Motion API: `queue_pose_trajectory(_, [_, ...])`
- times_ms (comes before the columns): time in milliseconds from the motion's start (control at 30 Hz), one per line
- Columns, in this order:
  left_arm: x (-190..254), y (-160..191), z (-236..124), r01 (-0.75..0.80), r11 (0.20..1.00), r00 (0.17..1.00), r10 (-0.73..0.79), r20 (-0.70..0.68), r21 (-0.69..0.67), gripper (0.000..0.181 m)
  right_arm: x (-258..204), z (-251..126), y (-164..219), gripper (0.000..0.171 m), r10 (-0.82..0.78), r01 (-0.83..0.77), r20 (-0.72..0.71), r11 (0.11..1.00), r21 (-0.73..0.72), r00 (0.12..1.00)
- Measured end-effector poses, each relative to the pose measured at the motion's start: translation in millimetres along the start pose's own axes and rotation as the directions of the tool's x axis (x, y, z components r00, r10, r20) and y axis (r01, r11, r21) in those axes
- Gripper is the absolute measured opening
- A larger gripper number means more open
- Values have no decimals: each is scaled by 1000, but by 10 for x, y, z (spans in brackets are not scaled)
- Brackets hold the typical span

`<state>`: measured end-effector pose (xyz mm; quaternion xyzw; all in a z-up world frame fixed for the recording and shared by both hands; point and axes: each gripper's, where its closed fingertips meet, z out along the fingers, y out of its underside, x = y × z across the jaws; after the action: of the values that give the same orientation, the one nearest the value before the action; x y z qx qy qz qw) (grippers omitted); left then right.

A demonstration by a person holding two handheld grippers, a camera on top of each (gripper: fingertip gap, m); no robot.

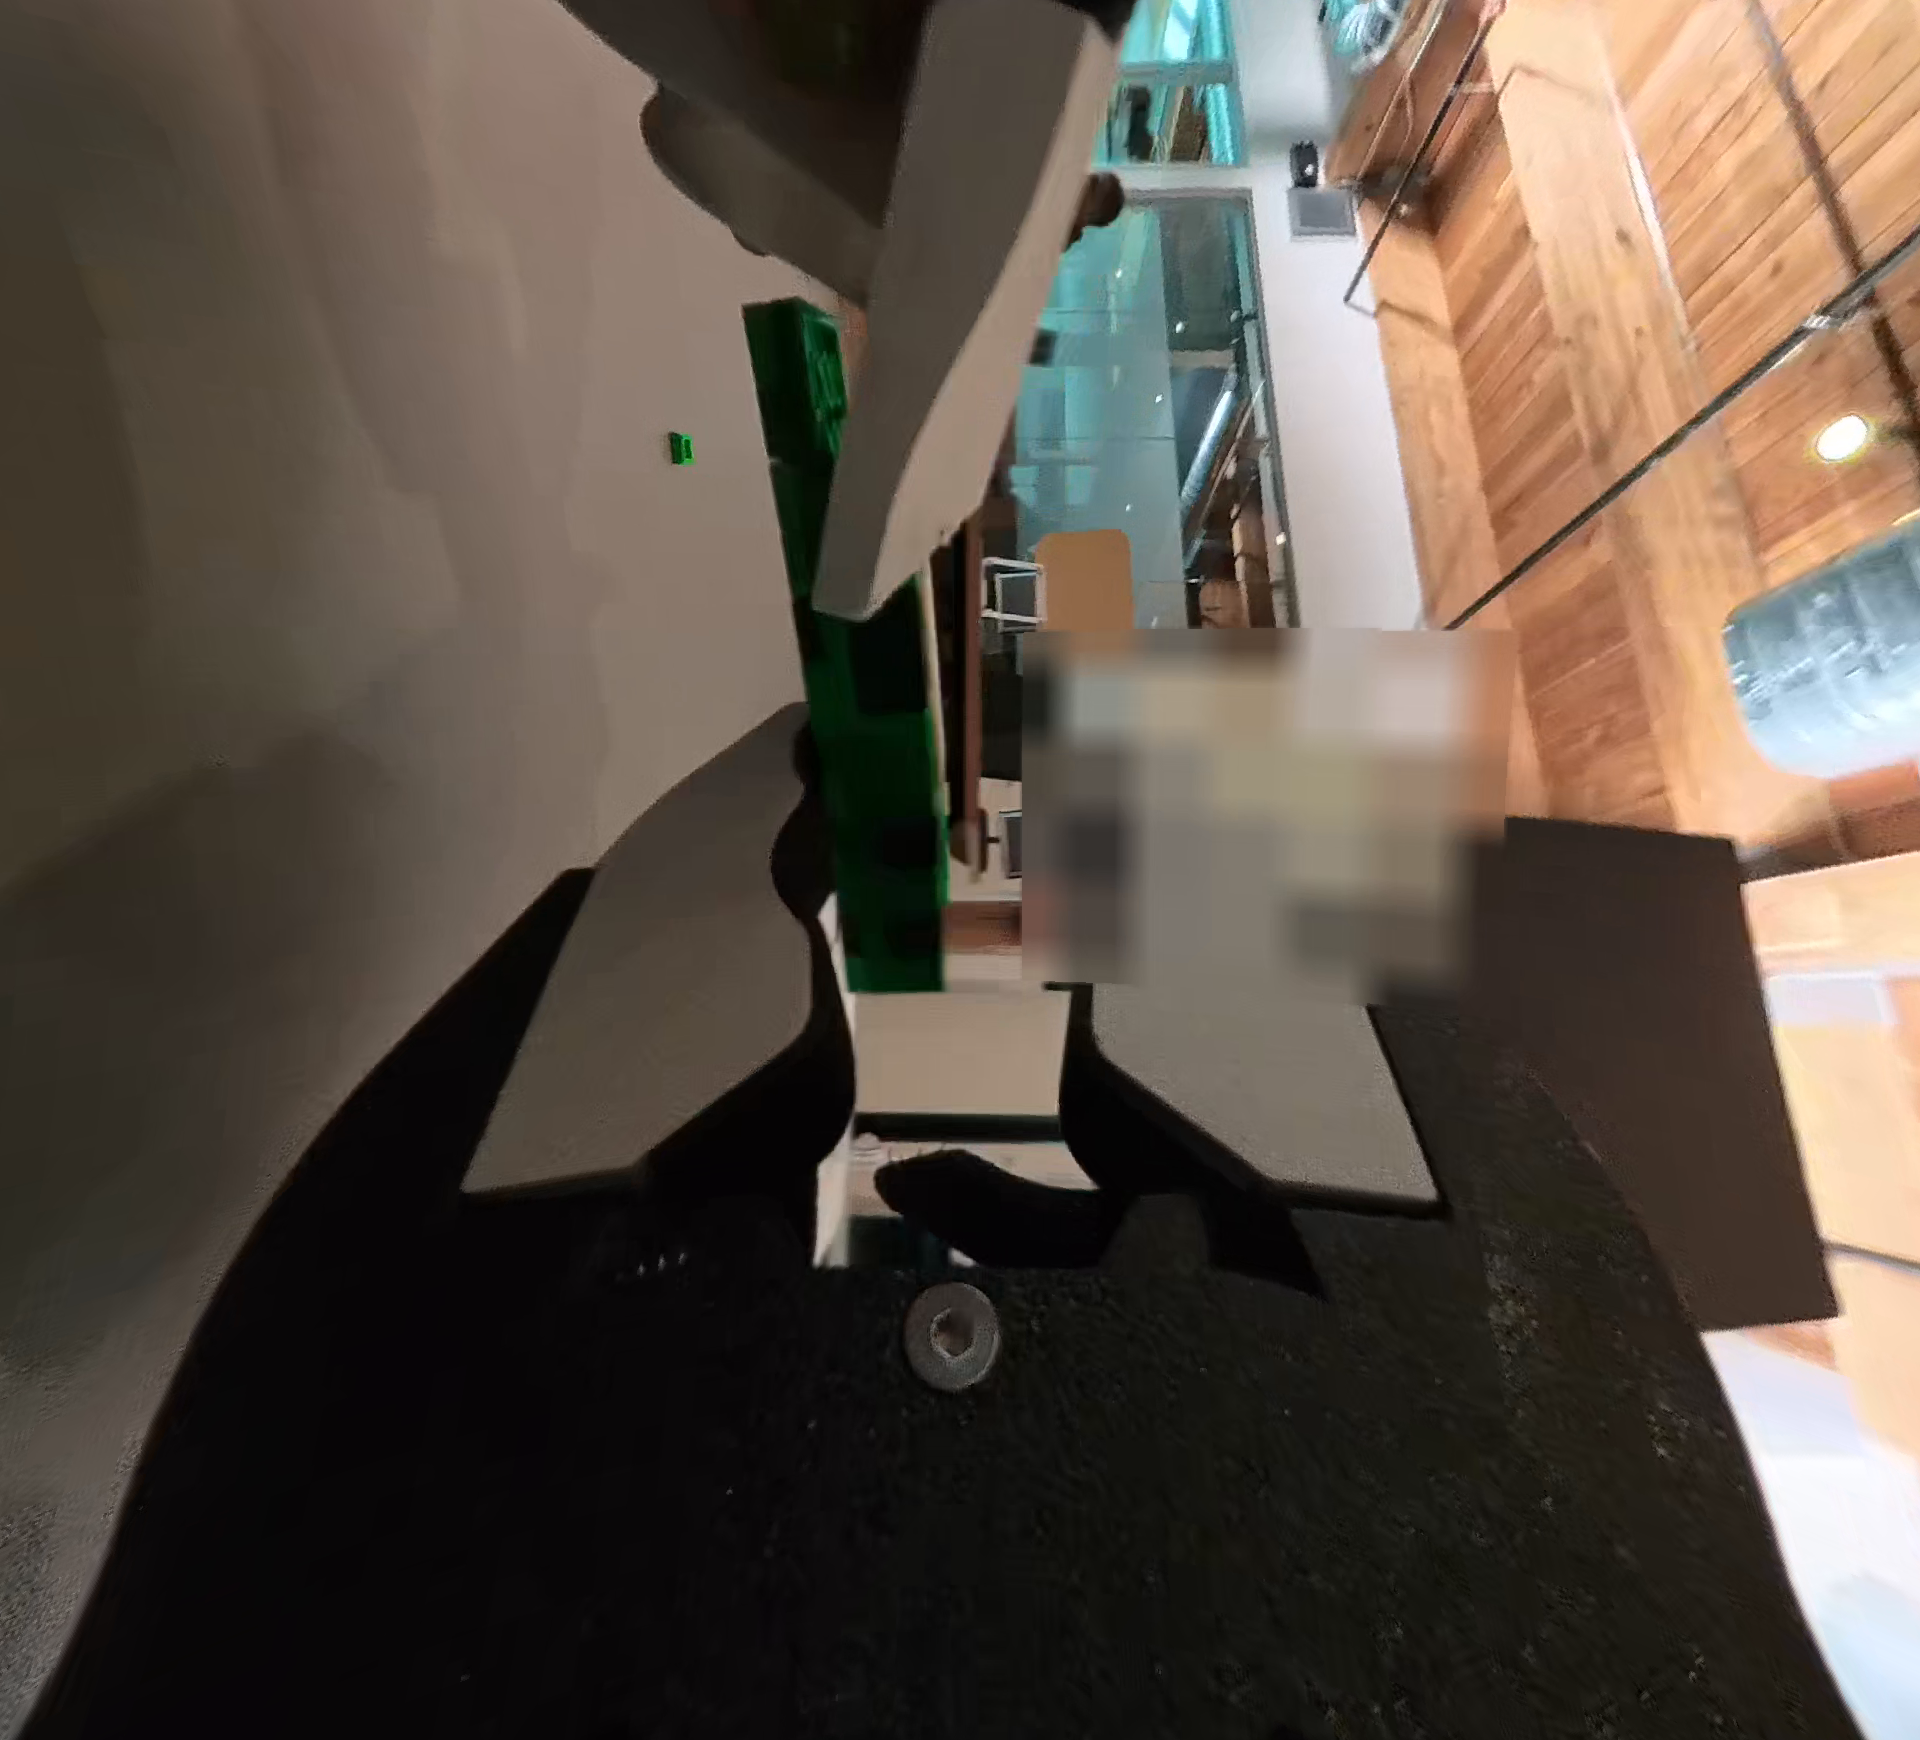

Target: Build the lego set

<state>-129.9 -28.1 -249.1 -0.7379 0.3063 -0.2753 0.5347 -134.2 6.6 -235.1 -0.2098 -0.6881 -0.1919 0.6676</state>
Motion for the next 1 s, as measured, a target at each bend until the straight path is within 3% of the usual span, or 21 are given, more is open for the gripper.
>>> queue_pose_trajectory(67, [-86, 18, -27, 10, 1000, 999, -10, 42, -3, 36, -33, -50, 49, 54, 66, -66, 27, 998, -19, 997])
queue_pose_trajectory(300, [-281, 119, -73, 9, 999, 991, -4, 134, -43, 35, -152, -245, 372, 50, 365, -348, 105, 926, -150, 925])
queue_pose_trajectory(433, [-292, 96, -78, -6, 1000, 988, 11, 152, -29, 35, -66, -191, 471, 49, 623, -610, 36, 774, -169, 781])
queue_pose_trajectory(567, [-297, 120, -66, -7, 999, 987, 15, 160, -48, 35, 21, -201, 535, 46, 760, -754, -9, 644, -130, 650])
queue_pose_trajectory(1000, [-281, 346, 0, -34, 974, 978, 79, 193, -223, 35, 41, -214, 604, 39, 816, -814, -28, 573, -99, 578])
